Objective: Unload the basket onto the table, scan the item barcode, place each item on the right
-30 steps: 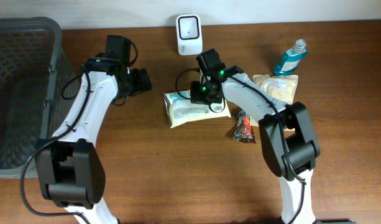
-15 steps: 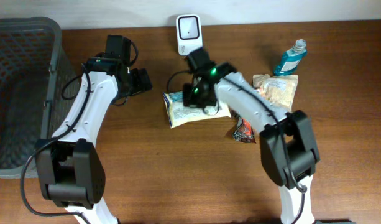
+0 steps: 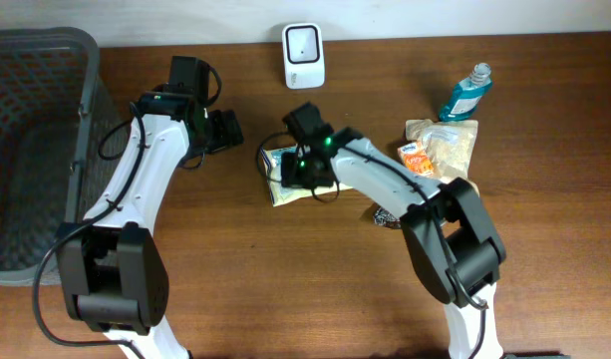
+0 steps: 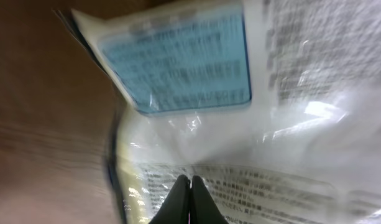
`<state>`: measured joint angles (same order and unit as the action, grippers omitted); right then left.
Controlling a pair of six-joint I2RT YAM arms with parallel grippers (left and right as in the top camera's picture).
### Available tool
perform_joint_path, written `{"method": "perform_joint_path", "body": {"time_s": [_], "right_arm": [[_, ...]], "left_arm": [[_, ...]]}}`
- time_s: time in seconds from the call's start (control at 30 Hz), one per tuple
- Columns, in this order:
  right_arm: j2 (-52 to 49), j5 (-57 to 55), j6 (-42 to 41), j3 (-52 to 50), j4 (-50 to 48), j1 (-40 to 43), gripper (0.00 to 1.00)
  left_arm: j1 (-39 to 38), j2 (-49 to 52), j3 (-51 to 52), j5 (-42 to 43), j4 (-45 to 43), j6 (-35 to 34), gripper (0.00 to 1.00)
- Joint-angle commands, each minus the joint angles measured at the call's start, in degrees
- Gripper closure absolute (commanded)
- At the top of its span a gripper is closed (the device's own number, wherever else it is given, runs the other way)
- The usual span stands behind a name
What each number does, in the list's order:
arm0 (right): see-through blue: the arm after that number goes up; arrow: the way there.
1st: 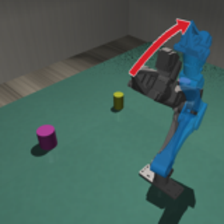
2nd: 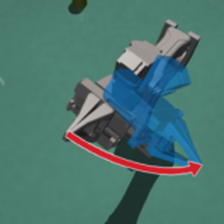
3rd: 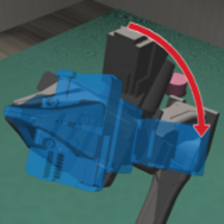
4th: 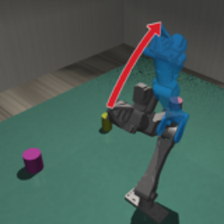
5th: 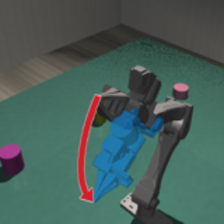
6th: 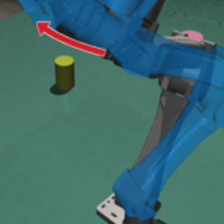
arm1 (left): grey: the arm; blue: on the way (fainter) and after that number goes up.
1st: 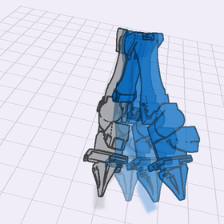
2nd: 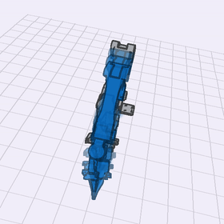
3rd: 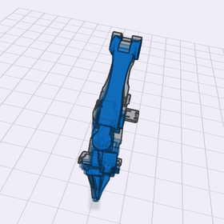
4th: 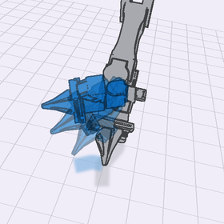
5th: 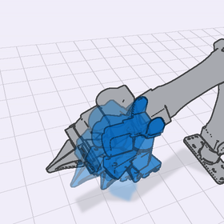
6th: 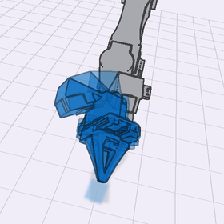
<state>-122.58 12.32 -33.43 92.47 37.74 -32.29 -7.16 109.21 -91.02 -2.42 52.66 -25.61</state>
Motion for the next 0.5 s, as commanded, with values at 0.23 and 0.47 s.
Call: {"method": "perform_joint_path", "body": {"time_s": [0.23,0.47], "right_arm": [[3.0,-2.1,3.0,13.5,8.8,5.9,0.96],[-5.1,0.9,1.4,13.2,6.1,2.9,0.96]], "left_arm": [[0.1,0.6,0.2,-0.4,0.0,-0.7,0.01],[0.1,0.6,0.2,-0.4,0.0,-0.7,0.01]]}}
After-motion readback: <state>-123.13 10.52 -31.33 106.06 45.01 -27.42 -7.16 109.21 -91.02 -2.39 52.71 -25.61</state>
